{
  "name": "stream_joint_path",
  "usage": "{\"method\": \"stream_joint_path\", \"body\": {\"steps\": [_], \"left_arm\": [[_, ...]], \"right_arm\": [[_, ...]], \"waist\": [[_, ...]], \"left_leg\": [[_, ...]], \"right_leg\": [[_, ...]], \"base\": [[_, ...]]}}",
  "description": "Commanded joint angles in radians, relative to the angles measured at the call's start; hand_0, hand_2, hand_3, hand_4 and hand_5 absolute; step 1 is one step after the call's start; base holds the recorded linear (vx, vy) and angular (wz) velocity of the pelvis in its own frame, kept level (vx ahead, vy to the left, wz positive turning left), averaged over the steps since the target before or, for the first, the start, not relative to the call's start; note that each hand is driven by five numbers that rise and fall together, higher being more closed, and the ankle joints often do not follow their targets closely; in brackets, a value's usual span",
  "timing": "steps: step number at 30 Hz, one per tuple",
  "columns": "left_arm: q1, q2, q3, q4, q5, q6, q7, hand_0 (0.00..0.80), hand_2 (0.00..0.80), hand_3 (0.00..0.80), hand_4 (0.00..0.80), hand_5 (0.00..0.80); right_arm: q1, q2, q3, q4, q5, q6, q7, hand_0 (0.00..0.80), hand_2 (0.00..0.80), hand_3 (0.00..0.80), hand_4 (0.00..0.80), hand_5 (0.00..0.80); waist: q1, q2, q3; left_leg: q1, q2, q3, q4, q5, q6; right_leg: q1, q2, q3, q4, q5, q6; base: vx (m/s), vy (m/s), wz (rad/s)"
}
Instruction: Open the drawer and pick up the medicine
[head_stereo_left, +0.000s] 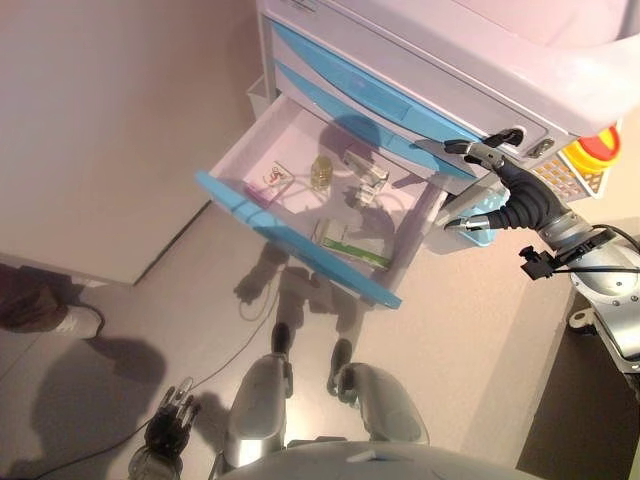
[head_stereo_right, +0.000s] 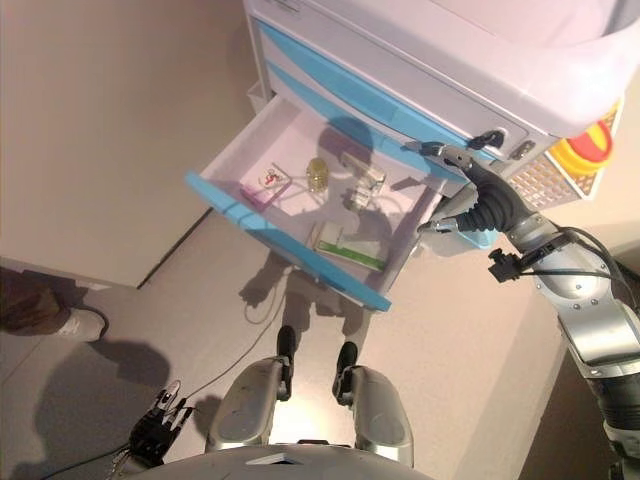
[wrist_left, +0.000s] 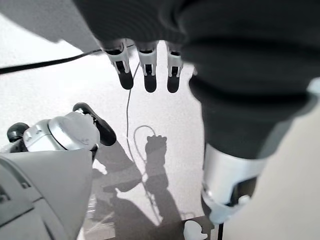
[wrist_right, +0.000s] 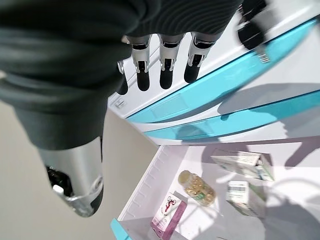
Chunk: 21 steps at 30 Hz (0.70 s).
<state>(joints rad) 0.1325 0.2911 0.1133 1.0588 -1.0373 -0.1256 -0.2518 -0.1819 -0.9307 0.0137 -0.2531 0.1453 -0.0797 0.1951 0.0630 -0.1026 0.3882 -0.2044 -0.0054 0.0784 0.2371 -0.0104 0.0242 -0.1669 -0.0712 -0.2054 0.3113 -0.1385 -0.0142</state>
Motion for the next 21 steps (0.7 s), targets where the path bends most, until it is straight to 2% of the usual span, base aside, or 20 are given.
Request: {"method": "stream_joint_path", "body": {"steps": [1, 12, 21], "left_arm": [[0.013, 0.060, -0.022, -0.048, 0.034, 0.013, 0.017, 0.000, 0.000, 0.000, 0.000, 0.000], [0.005, 0.082, -0.043, -0.070, 0.043, 0.047, 0.034, 0.000, 0.000, 0.000, 0.000, 0.000], [0.005, 0.103, -0.063, -0.110, 0.038, 0.061, 0.058, 0.000, 0.000, 0.000, 0.000, 0.000]], "right_arm": [[-0.092, -0.034, 0.049, -0.004, -0.011, 0.011, -0.012, 0.000, 0.000, 0.000, 0.000, 0.000], [-0.300, -0.034, 0.230, 0.204, -0.063, 0.027, -0.025, 0.000, 0.000, 0.000, 0.000, 0.000], [-0.463, 0.002, 0.373, 0.401, -0.176, 0.015, -0.114, 0.000, 0.000, 0.000, 0.000, 0.000]], "waist": [[0.033, -0.030, -0.002], [0.078, -0.018, 0.018], [0.117, 0.000, 0.054]], "left_leg": [[-0.021, 0.001, -0.022, 0.073, -0.105, -0.034], [-0.048, -0.001, -0.032, 0.108, -0.112, -0.032], [-0.101, -0.004, -0.049, 0.163, -0.121, -0.027]], "right_leg": [[0.052, -0.081, 0.055, -0.179, 0.166, 0.155], [0.051, -0.096, 0.043, -0.175, 0.168, 0.155], [0.022, -0.103, 0.027, -0.141, 0.162, 0.148]], "base": [[0.039, -0.015, 0.06], [0.026, -0.004, 0.08], [-0.003, -0.002, 0.10]]}}
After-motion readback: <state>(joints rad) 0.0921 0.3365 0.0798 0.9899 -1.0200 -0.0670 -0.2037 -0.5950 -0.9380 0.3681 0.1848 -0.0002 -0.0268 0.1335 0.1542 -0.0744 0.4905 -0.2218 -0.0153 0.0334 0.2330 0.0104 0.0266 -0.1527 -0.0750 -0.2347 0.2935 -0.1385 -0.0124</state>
